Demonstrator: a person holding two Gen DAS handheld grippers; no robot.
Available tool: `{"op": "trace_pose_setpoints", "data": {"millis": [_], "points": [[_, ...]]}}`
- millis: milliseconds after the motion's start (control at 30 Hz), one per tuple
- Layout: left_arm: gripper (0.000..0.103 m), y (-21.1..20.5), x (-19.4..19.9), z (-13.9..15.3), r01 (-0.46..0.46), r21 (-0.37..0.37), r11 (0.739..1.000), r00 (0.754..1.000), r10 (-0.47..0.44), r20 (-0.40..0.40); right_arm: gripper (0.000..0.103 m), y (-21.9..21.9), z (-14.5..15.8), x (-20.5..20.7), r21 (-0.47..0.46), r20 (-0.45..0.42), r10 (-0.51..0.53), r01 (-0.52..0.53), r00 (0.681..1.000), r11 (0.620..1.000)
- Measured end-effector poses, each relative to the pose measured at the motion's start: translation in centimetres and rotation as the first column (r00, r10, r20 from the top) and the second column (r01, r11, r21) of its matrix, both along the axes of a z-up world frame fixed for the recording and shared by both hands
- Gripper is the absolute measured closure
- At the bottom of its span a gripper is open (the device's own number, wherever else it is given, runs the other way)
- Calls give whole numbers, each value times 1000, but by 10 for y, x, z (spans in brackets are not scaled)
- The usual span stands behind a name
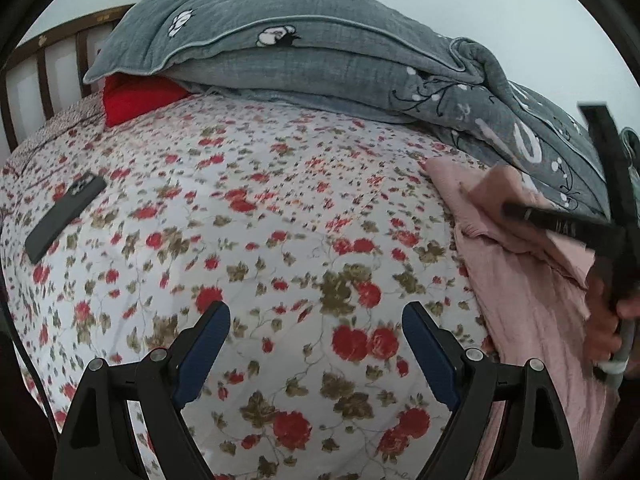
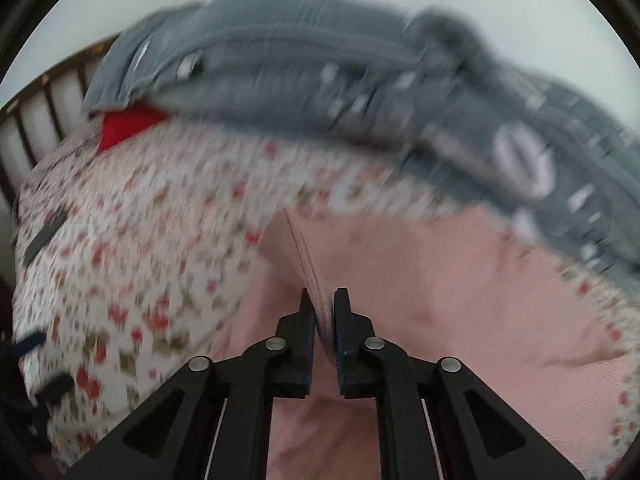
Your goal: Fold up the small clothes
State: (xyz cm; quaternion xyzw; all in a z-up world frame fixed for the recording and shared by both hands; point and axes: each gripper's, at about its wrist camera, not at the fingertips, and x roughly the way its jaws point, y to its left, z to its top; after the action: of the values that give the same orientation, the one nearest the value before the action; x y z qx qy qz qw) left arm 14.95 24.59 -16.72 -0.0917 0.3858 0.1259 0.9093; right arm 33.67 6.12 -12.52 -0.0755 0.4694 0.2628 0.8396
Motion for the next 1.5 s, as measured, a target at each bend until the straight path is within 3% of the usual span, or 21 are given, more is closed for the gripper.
{"op": "trace_pose_setpoints", "data": {"millis": [33,100,200,333,467,567,667,700,767,800,900,1033,1167,1300,1367,1500], "points": [[16,-2,4,3,9,4,1000,1000,-9,0,75,-4,-2,-1,15,-29,3,-3,1000,1000],[16,-9,16,9,32,2,999,999,-32,-6,51,-21,5,-5,67,-63,-2,6,998,998],[15,-28,36,21,123,-31,992,992,-123,1,48,-65,35,-17,145,-26,-46,50,999,988],[15,-58,71,31,237,-71,969,972,-236,13,31,-143,66,-31,149,66,-172,161,983,976],[16,-81,120,27,287,-75,955,957,-290,-19,30,-216,67,-33,24,144,-323,323,935,946],[29,-89,154,16,311,-90,946,947,-316,-55,31,-261,54,-25,-17,119,-402,407,908,913],[50,-93,172,1,300,-74,951,946,-306,-102,31,-292,32,-19,-30,80,-451,454,889,890],[58,-93,175,-4,292,-80,953,949,-299,-103,31,-298,25,-16,-33,62,-462,464,885,885],[64,-88,175,-8,288,-124,950,950,-299,-89,31,-308,13,-12,-20,20,-473,473,881,881],[78,-89,175,-9,303,-147,941,944,-318,-85,31,-313,8,-11,-14,2,-478,478,879,878],[95,-91,174,-6,310,-117,943,945,-319,-68,31,-313,-2,-8,-1,-29,-474,474,880,881],[96,-82,169,5,304,-174,937,951,-308,3,31,-306,-6,-5,10,-52,-456,457,888,889],[98,-90,174,3,309,-134,942,950,-313,-11,31,-305,-14,4,31,-89,-461,465,883,885],[99,-80,173,11,293,-202,935,956,-291,41,31,-307,-27,12,33,-142,-470,479,871,877],[99,-77,173,13,281,-200,939,960,-278,46,31,-307,-25,13,45,-140,-465,475,874,879],[100,-77,181,24,287,-208,935,958,-279,65,44,-301,-25,13,38,-126,-458,465,880,884]]}}
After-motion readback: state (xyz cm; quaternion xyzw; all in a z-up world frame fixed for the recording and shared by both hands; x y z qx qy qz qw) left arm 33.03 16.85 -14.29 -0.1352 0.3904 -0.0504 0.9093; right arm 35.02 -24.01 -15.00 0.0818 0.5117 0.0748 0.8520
